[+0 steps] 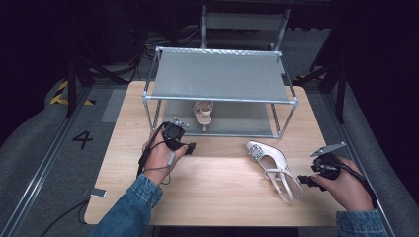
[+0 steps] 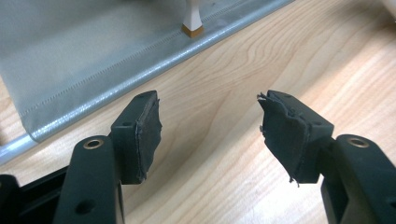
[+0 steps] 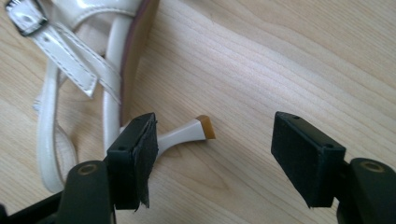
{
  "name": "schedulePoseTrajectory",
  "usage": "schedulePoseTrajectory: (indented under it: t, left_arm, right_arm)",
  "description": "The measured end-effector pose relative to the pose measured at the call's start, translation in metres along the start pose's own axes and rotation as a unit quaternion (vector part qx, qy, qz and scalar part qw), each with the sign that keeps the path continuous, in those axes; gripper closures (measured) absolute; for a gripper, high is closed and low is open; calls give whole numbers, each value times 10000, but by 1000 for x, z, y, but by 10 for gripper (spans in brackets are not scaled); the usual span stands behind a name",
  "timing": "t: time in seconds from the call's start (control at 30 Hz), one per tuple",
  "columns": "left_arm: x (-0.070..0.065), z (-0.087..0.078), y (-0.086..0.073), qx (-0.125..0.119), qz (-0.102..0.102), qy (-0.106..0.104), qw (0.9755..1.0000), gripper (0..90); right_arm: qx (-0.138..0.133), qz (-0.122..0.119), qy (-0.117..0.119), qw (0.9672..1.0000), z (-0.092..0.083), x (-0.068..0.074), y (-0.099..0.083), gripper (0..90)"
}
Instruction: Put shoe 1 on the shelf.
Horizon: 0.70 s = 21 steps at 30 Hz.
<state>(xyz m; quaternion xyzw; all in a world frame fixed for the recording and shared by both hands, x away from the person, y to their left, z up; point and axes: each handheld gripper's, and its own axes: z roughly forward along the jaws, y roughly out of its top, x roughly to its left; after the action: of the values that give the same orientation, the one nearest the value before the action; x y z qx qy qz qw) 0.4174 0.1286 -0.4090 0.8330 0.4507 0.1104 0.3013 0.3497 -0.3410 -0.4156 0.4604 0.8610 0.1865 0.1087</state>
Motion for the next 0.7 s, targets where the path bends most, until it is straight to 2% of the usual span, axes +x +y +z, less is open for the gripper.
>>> schedulePoseTrajectory:
  t: [0.03,0.07,0.1,0.17,0.3,0.47,0.7]
  left_arm:
    - [0,-1,-2,4,4,12,10000,373]
    - [1,-2,-5,140,18,-14,9999,370]
    - [1,-2,-5,140,18,-14,9999,368]
    - [1,-4,-9,331,40,-50,9994,365]
    - [2,-7,-13,500,57,-55,9987,363]
    - [3,-8,-15,500,44,-94,9987,363]
    - [4,-9,-16,438,67,-87,9990,363]
  right_arm:
    - [-10,-12,-10,10000,-2,1,1,327]
    - [-48,-41,-8,10000,-5,3,3,328]
    - [-48,-41,-8,10000,-5,3,3,328]
    - [-130,-89,33,9999,-10,7,5,329]
    - [-209,-106,21,9997,-13,12,7,334]
    - [-343,-141,131,9992,-17,18,12,338]
    - [-291,-344,289,9986,-13,35,20,318]
